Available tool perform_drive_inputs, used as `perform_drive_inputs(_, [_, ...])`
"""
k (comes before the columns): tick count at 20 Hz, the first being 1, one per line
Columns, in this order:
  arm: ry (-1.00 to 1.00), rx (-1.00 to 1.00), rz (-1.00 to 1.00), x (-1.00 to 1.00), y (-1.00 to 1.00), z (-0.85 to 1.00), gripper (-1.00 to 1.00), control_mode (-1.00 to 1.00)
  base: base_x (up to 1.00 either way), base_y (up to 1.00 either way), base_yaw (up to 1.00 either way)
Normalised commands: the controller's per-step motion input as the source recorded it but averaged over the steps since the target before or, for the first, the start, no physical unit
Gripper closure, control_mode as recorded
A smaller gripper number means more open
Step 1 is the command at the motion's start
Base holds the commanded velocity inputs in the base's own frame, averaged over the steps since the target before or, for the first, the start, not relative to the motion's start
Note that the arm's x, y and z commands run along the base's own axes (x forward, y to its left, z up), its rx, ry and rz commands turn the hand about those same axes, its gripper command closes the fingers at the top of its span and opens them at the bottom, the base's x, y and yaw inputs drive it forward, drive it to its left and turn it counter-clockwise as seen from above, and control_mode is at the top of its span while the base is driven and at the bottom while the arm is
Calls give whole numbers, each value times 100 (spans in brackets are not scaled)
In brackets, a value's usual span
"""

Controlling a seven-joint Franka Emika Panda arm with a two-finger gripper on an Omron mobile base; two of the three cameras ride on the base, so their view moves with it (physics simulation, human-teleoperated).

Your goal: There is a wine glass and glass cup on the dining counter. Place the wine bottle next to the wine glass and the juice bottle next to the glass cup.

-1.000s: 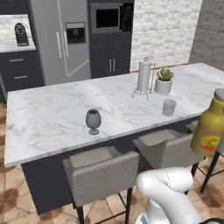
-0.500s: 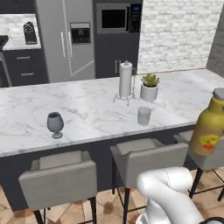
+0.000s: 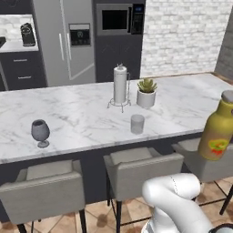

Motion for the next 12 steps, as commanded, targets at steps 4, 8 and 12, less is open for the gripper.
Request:
perform_drive_inputs(4, [0,0,1,17,0,0,100,-100,20,0,0])
perform_drive_inputs(8, [0,0,8,5,0,0,100,-100,0,0,0])
perform_drive_inputs(12, [0,0,17,87,-5,0,100,-100,0,0,0])
